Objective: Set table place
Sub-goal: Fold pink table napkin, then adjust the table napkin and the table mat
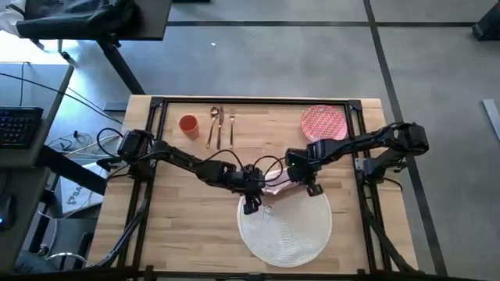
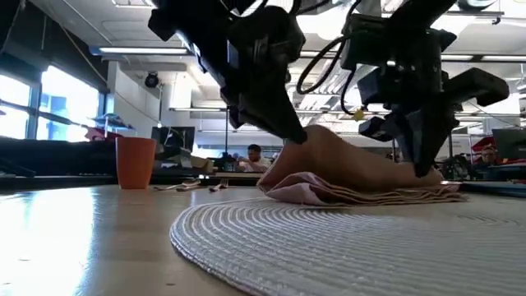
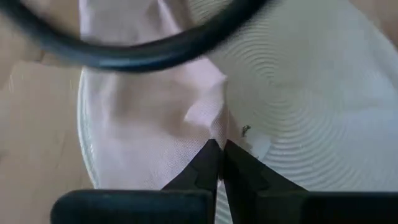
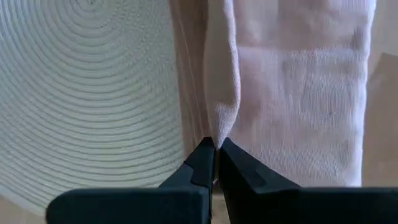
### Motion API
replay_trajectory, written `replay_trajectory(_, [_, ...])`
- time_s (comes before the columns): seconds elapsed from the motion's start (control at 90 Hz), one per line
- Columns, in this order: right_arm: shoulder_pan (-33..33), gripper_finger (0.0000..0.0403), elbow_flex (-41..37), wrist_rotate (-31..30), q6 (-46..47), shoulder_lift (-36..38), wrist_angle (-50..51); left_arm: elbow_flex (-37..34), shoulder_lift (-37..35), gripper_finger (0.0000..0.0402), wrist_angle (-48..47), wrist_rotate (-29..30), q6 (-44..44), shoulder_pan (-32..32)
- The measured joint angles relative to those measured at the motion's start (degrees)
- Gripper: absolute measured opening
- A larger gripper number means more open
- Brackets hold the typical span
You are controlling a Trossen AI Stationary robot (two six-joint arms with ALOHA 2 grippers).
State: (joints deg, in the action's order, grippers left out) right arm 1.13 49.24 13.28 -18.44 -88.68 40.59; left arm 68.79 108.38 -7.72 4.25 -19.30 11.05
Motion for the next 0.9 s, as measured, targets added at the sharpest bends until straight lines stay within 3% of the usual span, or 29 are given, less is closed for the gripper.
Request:
replay_trajectory(0.144, [-0.1,0.0073,-0.4,0.3,0.2,0.0,0.1,0.0,0.1,0.0041,0.1,-4.1,-0.7,0.0])
replay_trajectory(0.322, [0.2,0.0155,2.0,0.1,-2.2,0.6,5.2,0.0,-1.5,0.0085,-3.3,-13.7,-6.0,-0.5])
replay_trajectory(0.422, [1.4,0.0186,4.4,0.3,-4.3,2.8,10.2,0.0,-3.5,0.0095,-8.2,-12.8,-15.0,-1.1])
replay_trajectory(0.622, [8.4,0.0201,2.2,4.5,2.9,10.1,5.6,-0.2,-3.0,0.0097,-11.1,-12.2,-25.1,-6.3])
replay_trajectory(0.789, [15.2,0.0201,-2.9,5.0,7.0,11.6,-3.2,-2.7,-2.2,0.0097,-6.8,-13.0,-25.6,-11.3])
replay_trajectory(0.9, [18.9,0.0200,-6.9,8.6,7.0,10.2,-11.1,-3.1,-2.3,0.0097,-3.4,-15.4,-24.5,-12.7])
